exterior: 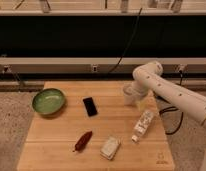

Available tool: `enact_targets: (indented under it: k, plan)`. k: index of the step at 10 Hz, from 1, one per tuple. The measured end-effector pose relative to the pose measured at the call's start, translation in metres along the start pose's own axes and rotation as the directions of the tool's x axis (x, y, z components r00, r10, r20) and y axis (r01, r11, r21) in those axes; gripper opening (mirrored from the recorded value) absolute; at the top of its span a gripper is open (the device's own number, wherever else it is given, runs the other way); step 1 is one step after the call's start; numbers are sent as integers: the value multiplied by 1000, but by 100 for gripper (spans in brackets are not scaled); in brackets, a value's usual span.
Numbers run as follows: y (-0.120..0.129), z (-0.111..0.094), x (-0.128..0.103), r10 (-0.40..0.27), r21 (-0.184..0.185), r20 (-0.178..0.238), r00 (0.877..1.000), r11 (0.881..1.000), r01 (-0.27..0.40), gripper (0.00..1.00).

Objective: Pick up the ceramic cup

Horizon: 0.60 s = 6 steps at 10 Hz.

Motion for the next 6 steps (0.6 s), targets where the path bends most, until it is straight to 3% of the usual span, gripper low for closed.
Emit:
enact_targets:
  k: [3,6]
  plan:
    - [1,2,1,-3,-2,-3,1000,1000,3,72]
    - [1,-1,1,-10,1,-6,1000,1000,10,46]
